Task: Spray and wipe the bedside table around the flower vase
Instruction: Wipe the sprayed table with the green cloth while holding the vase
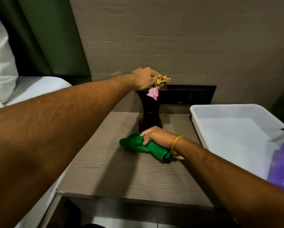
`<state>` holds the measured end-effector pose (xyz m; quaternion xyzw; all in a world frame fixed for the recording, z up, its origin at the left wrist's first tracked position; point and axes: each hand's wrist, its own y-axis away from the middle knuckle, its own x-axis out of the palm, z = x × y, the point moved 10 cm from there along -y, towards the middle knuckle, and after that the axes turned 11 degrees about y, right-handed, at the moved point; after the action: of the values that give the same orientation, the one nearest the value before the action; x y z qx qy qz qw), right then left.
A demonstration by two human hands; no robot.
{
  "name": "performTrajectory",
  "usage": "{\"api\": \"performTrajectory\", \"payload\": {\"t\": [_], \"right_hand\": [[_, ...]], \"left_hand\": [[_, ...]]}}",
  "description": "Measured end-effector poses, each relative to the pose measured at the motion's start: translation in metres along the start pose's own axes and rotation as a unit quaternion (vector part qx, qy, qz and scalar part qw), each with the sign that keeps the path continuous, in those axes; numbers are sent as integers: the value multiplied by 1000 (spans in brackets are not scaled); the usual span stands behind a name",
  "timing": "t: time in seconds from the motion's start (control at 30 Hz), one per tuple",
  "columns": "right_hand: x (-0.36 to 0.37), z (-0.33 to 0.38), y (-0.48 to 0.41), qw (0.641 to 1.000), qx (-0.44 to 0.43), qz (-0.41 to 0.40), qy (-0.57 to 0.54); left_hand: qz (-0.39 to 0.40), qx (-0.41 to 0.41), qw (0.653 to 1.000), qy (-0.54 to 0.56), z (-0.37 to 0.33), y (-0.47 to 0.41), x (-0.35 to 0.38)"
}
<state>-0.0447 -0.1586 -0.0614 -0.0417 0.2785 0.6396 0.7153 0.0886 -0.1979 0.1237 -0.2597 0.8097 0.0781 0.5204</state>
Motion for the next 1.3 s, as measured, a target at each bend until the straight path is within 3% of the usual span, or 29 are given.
{"api": "performTrajectory", "payload": {"t": [0.07,0.17,0.27,0.33,0.4,0.47,0.53,0.6,0.7,0.8,0.93,1.07,1.17,1.23,1.3], "right_hand": [[4,-9,17,981,51,18,-188],[4,-13,47,894,123,24,-430],[-21,-9,68,827,106,-72,-548],[-49,-11,82,785,83,-209,-578],[-81,-12,103,752,30,-392,-530],[-103,5,128,748,-44,-542,-380],[-105,36,143,749,-130,-617,-203],[-95,61,138,748,-186,-636,-42],[-78,78,101,781,-208,-581,97],[-58,69,64,810,-162,-512,235],[-42,28,32,792,-43,-410,450],[-26,2,26,786,27,-251,565],[-22,-6,31,815,67,-96,567],[-32,-2,43,882,71,-36,465],[-48,2,63,959,90,-32,268]], "left_hand": [[-3,-1,1000,2,1,0,0],[-11,2,1000,-18,-1,0,-1],[-14,3,1000,-27,0,-1,-2],[-14,4,1000,-20,-1,-2,-2],[-8,2,1000,-14,2,-4,0],[-6,-1,1000,-16,4,-4,1],[-9,-1,1000,-19,5,-4,1],[-10,2,1000,-25,3,-3,1],[-2,8,1000,-30,1,-3,0],[7,9,1000,-21,-1,-2,1],[-7,2,999,-31,-3,0,-2],[-9,-3,1000,-25,-1,3,-2],[-3,-3,1000,-13,1,4,-1],[-2,-2,1000,-16,-3,6,-1],[1,-1,1000,-17,-6,6,-1]]}}
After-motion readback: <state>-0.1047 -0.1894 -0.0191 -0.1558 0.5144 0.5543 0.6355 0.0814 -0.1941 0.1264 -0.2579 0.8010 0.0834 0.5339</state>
